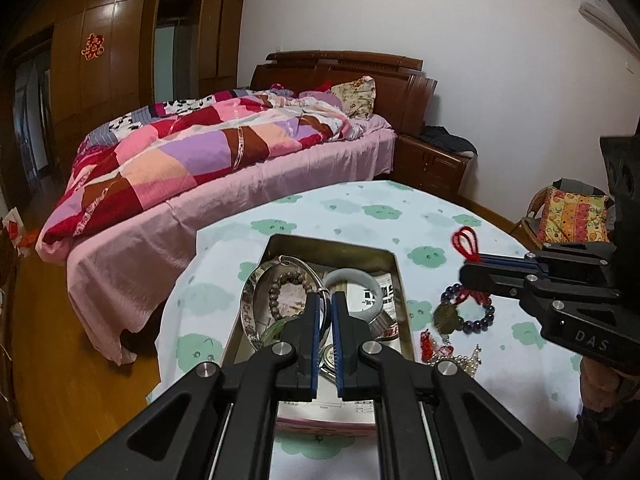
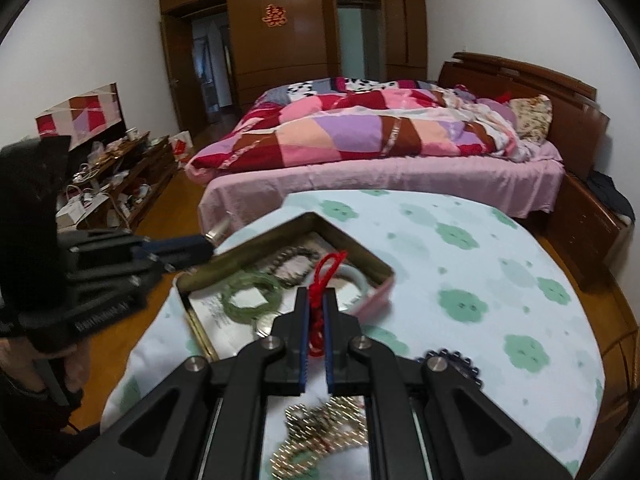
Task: Organize jewelry
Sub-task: 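Carry the tassel charm and silver bangle over the tin and open both tools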
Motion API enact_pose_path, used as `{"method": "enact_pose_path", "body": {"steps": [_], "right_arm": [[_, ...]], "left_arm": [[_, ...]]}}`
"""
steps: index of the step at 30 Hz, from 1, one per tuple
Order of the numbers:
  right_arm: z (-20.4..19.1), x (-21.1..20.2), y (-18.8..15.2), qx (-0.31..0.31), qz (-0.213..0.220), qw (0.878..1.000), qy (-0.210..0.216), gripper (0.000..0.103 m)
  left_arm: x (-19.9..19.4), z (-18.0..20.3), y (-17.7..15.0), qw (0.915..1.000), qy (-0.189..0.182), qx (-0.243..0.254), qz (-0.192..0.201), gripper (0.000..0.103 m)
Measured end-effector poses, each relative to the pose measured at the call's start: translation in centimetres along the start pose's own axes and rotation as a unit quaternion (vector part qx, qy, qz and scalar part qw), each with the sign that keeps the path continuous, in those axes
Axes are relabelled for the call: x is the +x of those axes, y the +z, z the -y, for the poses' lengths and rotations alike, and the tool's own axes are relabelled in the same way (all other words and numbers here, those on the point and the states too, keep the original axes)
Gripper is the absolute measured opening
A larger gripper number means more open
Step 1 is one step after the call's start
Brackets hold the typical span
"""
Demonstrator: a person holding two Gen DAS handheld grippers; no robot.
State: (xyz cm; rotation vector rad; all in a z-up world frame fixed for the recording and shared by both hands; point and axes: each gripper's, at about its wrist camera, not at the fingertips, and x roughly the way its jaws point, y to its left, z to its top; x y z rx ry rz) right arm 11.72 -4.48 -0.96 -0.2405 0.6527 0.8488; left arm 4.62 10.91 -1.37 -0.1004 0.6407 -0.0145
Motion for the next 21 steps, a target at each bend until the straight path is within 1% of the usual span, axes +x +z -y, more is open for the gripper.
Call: {"method": "enact_pose_path", "body": {"steps": [3,11,21], "right_arm": [[-1.1,1.0,0.3,-0.005,-0.004,1.000,0.015,0.008],[-3.2,2.9,-0.2,-0.014,-0.023,0.999,0.039,0.008],[-3.6,4.1,-1.3,-0.011,-0.041,0.998,0.043,0.008]], "left_arm": [[0.6,-0.1,-0.3,1.0000,0.000,-0.003,-0.006,0.005],[1.8,-0.6,-0.9,0.9998,0.001,-0.007,-0.020,0.005],[3.2,-0.5,-1.9,0.9992,0.002,-0.006,-0.040,0.005]]}}
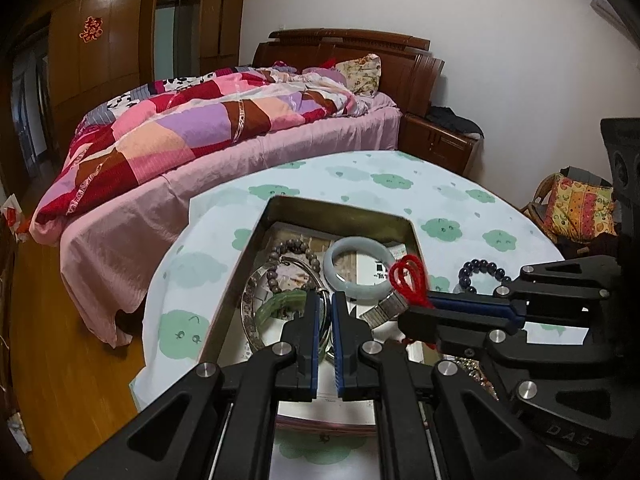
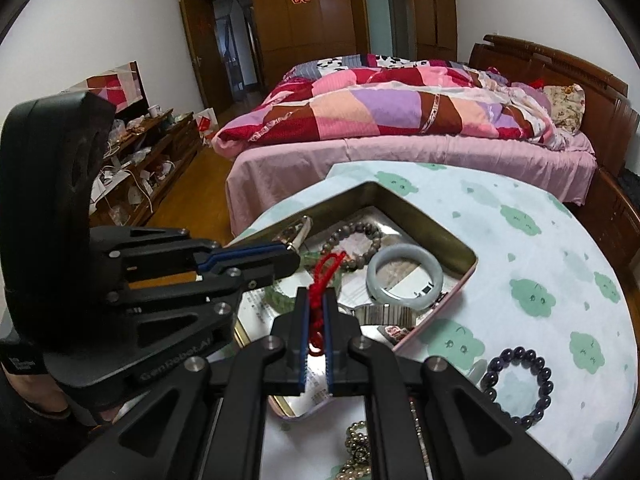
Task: Organize jewelry
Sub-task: 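Carry the tassel charm and silver bangle over the tin and open both tools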
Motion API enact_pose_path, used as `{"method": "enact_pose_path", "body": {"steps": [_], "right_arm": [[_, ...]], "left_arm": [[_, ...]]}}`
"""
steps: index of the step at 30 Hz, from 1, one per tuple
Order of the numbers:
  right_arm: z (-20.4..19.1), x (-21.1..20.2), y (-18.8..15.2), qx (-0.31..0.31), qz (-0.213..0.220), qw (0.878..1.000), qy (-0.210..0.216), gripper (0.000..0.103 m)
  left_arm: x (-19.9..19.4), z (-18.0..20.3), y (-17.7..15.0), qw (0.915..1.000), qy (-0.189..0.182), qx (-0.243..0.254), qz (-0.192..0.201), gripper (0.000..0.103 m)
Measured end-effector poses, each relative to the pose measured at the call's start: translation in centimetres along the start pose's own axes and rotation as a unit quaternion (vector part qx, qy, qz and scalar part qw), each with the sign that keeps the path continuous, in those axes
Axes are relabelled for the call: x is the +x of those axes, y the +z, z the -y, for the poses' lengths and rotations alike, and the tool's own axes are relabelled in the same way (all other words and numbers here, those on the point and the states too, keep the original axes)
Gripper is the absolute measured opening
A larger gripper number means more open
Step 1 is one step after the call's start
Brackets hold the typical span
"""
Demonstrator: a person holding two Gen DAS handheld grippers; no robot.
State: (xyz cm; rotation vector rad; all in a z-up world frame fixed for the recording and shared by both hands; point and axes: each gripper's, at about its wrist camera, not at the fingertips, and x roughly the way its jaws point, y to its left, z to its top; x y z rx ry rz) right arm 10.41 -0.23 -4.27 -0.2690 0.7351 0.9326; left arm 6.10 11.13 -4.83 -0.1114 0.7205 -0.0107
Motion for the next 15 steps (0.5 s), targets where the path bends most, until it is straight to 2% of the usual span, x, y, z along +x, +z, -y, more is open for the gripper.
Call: {"method": "enact_pose_path", "body": {"steps": [15], "right_arm": [[0.7,1.4,-1.0,0.016,-0.020,1.000,-0.003,0.008]], "left_arm": [[0.8,0.3,-0.3,0.9999,0.000,0.009,-0.010,0.005]]}}
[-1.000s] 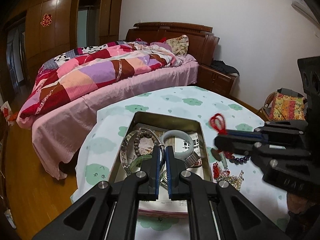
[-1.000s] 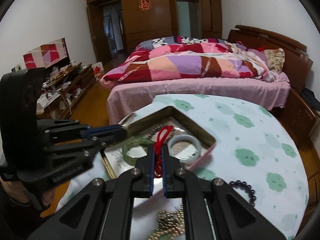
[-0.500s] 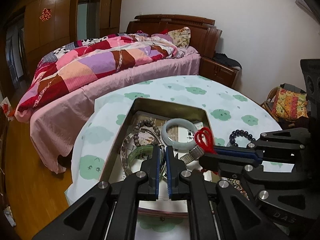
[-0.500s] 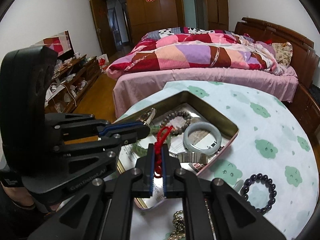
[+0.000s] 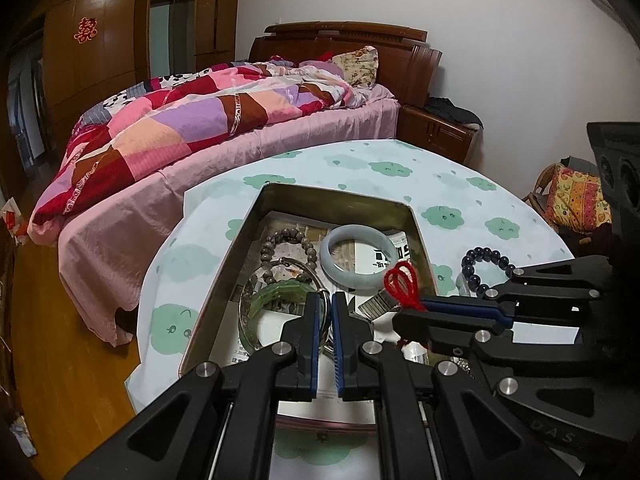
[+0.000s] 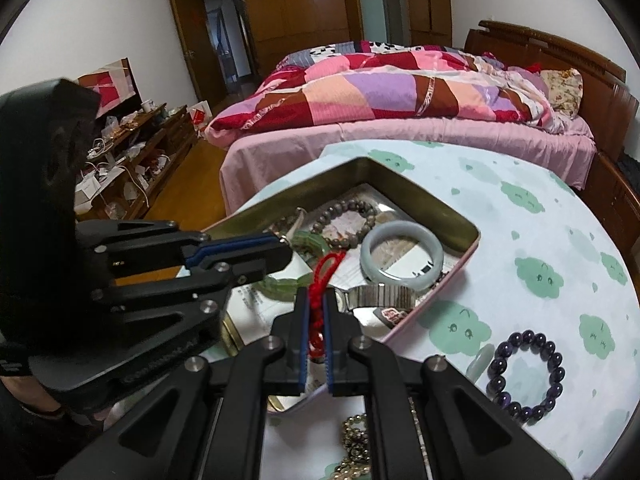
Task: Organize jewelry
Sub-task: 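Carry the tassel charm and silver bangle over the tin and open both tools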
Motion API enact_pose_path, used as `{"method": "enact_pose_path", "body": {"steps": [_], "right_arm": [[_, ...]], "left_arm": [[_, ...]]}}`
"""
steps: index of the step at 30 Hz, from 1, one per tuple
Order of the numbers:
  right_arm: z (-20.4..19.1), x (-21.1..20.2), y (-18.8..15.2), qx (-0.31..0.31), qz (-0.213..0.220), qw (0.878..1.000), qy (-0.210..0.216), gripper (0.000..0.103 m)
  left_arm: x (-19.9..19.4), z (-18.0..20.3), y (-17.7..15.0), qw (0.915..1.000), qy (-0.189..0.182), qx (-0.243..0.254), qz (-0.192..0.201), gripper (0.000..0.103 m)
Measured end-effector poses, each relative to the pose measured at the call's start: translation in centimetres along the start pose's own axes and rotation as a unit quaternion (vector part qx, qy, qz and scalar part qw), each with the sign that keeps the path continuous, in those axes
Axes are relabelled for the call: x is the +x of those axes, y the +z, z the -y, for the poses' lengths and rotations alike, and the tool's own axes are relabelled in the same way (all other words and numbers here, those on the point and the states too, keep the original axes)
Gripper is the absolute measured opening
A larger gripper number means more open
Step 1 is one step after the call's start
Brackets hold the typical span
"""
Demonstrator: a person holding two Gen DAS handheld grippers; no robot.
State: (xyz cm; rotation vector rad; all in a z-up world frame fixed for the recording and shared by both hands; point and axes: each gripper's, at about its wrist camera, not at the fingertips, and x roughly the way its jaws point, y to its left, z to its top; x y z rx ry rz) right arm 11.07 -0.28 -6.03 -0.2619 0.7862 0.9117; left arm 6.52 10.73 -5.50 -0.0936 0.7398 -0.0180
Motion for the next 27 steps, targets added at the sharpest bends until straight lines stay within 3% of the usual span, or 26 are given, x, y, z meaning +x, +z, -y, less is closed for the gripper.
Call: {"method": "enact_pose_path", "body": {"steps": [27], "right_arm": [[0.64,0.91,-0.44,0.001,-0.008,1.000,-0.015,0.013]], "left_arm": [[0.51,0.77,-0.33,0.9999,-0.001,0.015,-0.007,0.005]]}}
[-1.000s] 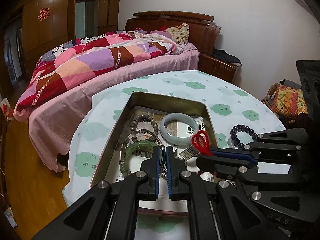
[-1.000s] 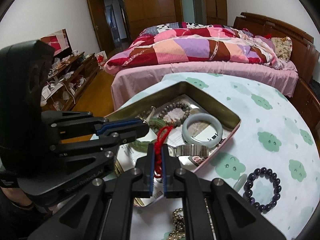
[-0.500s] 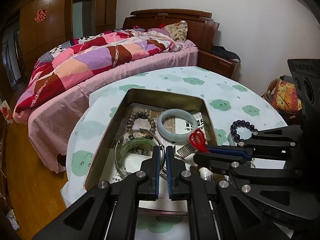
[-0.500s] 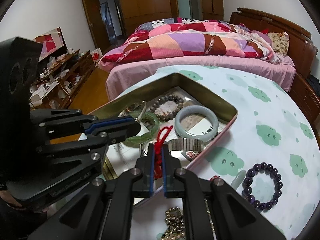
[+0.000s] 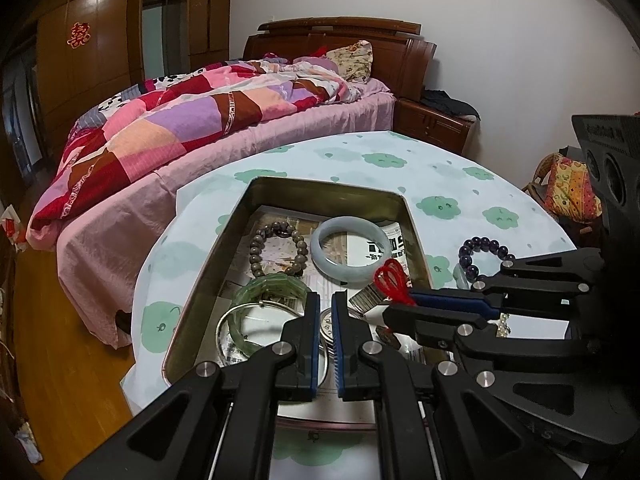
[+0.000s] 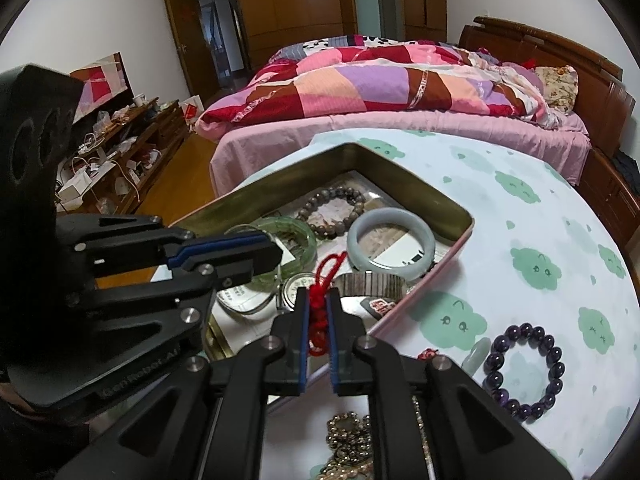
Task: Organize jewelry
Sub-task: 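Carry the tassel charm and silver bangle over the tin and open both tools, then grasp the black bead bracelet with the right tool while the left tool grasps the jade pendant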
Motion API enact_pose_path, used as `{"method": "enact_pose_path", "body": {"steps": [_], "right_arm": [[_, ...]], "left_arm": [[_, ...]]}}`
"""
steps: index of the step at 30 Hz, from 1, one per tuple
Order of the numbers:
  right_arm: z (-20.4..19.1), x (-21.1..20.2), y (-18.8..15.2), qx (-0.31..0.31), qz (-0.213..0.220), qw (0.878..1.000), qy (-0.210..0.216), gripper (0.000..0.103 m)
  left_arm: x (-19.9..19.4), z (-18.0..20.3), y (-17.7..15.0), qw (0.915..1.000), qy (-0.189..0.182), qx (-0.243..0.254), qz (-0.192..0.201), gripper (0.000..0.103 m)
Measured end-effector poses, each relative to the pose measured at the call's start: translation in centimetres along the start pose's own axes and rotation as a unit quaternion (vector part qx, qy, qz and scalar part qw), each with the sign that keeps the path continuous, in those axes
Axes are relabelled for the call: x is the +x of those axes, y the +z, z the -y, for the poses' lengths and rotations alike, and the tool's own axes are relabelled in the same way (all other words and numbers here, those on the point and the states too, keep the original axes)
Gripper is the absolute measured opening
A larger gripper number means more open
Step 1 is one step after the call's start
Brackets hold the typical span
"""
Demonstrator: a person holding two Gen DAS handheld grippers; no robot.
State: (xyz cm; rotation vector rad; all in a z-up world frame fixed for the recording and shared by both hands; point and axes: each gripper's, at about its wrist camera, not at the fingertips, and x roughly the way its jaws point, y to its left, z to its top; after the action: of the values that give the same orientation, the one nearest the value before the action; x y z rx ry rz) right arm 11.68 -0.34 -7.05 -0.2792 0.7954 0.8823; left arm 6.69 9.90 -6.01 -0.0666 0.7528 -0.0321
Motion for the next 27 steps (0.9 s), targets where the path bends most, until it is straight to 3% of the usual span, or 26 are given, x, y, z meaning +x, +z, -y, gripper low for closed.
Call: {"method": "enact_pose_path", "body": {"steps": [7,10,14,20,23,27], "right_arm": [[0.2,0.1,-0.1,0.006,-0.002,1.000,-0.005,0.014],[0.2,0.1,-0.2,0.006,-0.002,1.000,-0.004,0.029],[0.3,-0.2,-0.2,0.005,0.003,1.000,-0.003,0.035],[0.6,-0.7,-0.4,0.010,0.012,1.000,-0.005,0.039],[1.1,-1.0,-0.5,0.018,0.014,1.000,-0.013,0.055],[1.7,-1.1,-1.0,0.028,0.014,0.999,-0.013,0.057]], "left_arm": [[0.0,0.1,0.0,1.0000,0.007,0.002,-0.002,0.005],[0.1,0.0,-0.1,0.9999,0.013,0.003,-0.005,0.006],[0.1,0.0,0.0,0.9998,0.018,0.001,-0.007,0.007],[0.0,-0.4,0.1,0.9992,0.040,-0.006,0.001,0.042],[-0.2,-0.5,0.2,0.9992,0.040,-0.007,0.004,0.046],[-0.1,0.0,0.2,0.9985,0.054,-0.001,0.005,0.059]]}}
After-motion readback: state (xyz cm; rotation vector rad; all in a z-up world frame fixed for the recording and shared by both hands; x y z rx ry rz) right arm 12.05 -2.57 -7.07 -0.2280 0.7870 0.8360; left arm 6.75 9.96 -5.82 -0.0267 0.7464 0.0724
